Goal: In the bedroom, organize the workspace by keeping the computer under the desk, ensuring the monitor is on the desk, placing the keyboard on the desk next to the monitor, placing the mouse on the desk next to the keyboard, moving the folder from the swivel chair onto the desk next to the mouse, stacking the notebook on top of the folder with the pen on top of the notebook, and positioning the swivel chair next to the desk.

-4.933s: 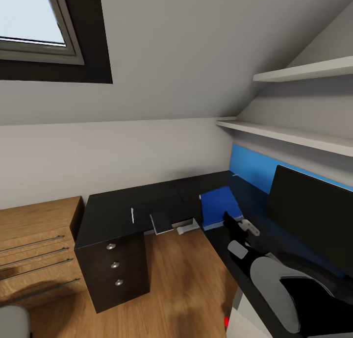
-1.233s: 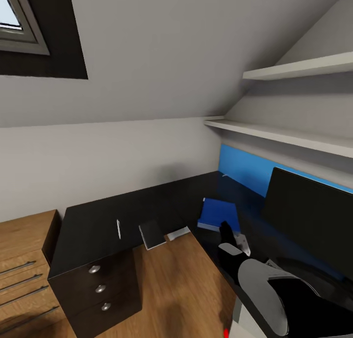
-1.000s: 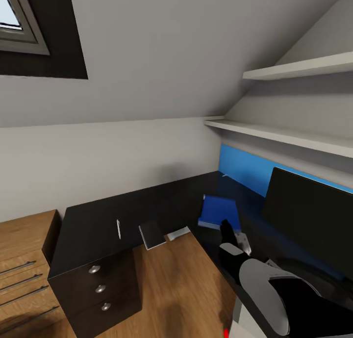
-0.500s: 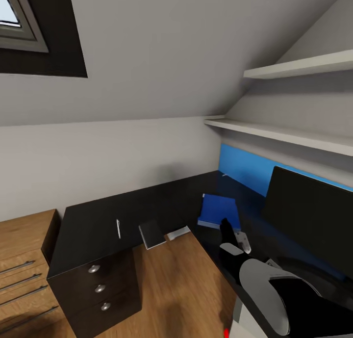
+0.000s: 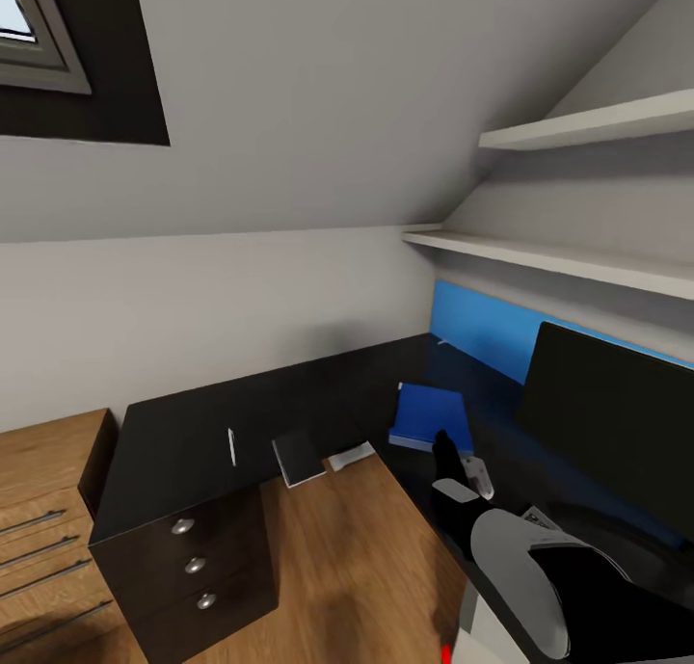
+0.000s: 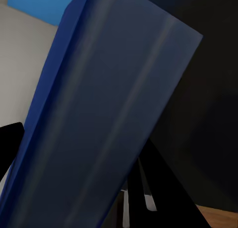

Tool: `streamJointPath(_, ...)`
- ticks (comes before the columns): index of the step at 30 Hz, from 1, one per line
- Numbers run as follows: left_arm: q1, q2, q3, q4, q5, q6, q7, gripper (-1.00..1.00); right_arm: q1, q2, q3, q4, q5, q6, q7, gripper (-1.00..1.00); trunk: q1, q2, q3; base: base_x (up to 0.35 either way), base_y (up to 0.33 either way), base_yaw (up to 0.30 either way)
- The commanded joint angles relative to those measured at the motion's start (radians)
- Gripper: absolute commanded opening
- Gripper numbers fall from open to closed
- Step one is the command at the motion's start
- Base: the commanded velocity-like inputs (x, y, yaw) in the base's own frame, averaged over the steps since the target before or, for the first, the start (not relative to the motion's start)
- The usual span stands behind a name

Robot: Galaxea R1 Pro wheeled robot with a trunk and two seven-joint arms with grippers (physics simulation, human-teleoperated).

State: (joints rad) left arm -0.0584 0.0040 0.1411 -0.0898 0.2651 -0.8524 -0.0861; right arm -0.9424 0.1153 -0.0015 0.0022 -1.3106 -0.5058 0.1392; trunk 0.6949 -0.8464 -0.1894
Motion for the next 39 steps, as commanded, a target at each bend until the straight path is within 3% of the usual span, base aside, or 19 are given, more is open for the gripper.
streamJointPath(1,-0.001,0.000,0.008,0.001,0.002,-0.002,-0.009,1.00,-0.001,-0.001,0.001,0.001,-0.012,-0.002,0.010,-1.00,0.004,-0.008,-0.005,0.000,0.000,0.000)
streamJointPath(6,-0.001,0.000,0.008,0.001,0.002,-0.002,-0.009,1.00,-0.001,-0.019,0.003,0.003,-0.007,-0.003,0.012,-1.00,0.023,-0.043,-0.020,0.000,0.000,0.000)
streamJointPath(14,-0.001,0.000,0.008,0.001,0.002,-0.002,-0.009,1.00,0.000,-0.022,0.006,0.015,0.000,-0.003,0.013,-1.00,0.054,-0.099,-0.045,0.000,0.000,0.000)
streamJointPath(16,-0.001,0.000,0.009,0.001,0.002,-0.002,-0.009,1.00,0.003,-0.022,0.007,0.015,0.016,-0.003,0.013,-1.00,0.062,-0.113,-0.052,0.000,0.000,0.000)
streamJointPath(22,-0.001,-0.001,0.009,0.001,0.002,-0.003,-0.009,1.00,0.010,-0.023,0.008,0.016,0.122,-0.003,0.013,-1.00,0.085,-0.155,-0.071,0.000,0.000,0.000)
streamJointPath(25,-0.001,-0.001,0.009,0.001,0.002,-0.003,-0.009,1.00,0.011,-0.024,0.008,0.015,0.146,-0.004,0.013,-1.00,0.096,-0.176,-0.080,0.000,0.000,0.000)
streamJointPath(31,-0.001,-0.001,0.009,0.001,0.002,-0.004,-0.009,1.00,0.011,-0.025,0.008,0.015,0.161,-0.005,0.018,-1.00,0.119,-0.218,-0.099,0.000,0.000,0.000)
streamJointPath(39,-0.001,-0.001,0.009,0.001,0.002,-0.005,-0.010,1.00,0.025,-0.028,0.008,0.015,0.164,-0.005,0.108,-1.00,0.150,-0.274,-0.124,0.000,0.000,0.000)
